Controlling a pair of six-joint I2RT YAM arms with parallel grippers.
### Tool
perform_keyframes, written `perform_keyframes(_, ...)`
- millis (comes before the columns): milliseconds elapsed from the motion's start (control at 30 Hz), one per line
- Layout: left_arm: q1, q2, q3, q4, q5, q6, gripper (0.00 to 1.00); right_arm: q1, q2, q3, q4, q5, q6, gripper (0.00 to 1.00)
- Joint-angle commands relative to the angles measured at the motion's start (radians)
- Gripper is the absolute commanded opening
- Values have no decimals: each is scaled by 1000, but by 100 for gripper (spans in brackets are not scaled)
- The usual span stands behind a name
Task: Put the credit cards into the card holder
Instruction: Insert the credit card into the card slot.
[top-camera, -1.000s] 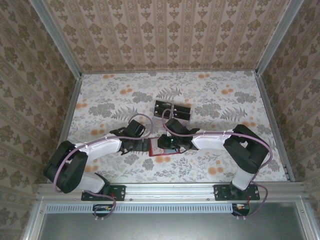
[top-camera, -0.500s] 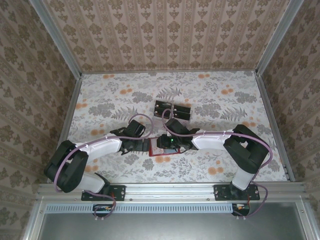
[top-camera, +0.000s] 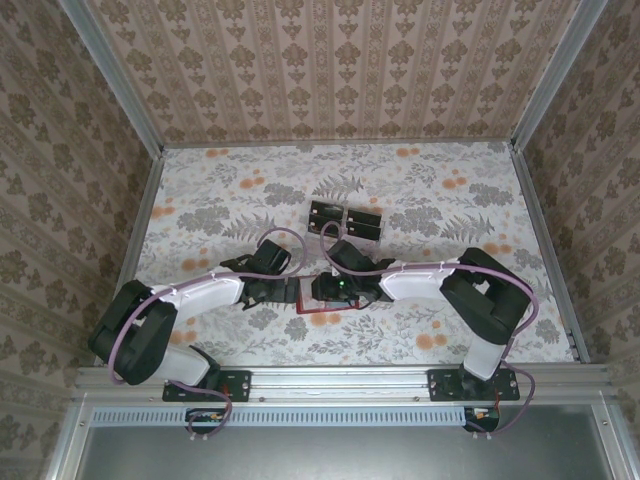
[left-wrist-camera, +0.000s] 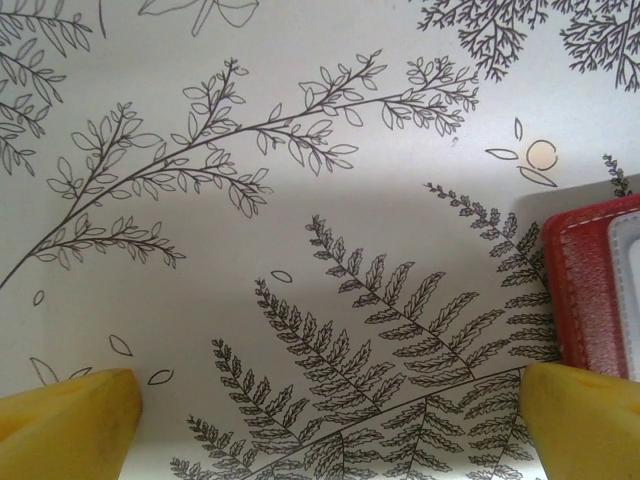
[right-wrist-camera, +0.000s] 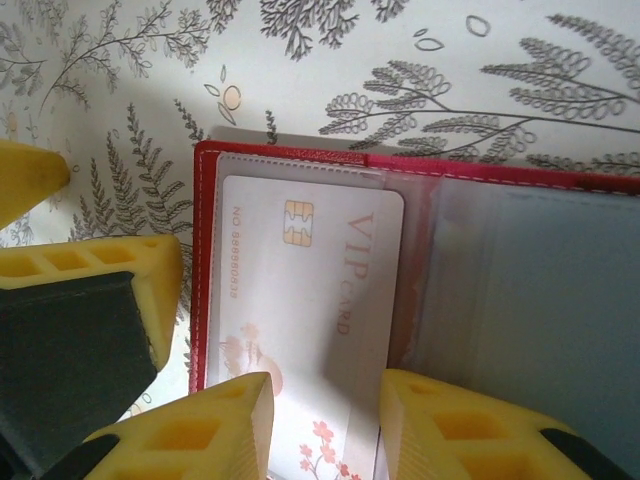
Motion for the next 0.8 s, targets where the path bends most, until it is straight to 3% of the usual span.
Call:
perform_keyframes(0,-9,18,-16,19,14,7,100,17,34,32,13,-27,26,35)
perform_keyframes(467,-9,-1,-18,14,4,0,100,25,10,29,50,-56,44,36)
perform_keyframes(767,31,-115,-28,-31,-26,-5,100,13,-70,-6,22,-11,37,46)
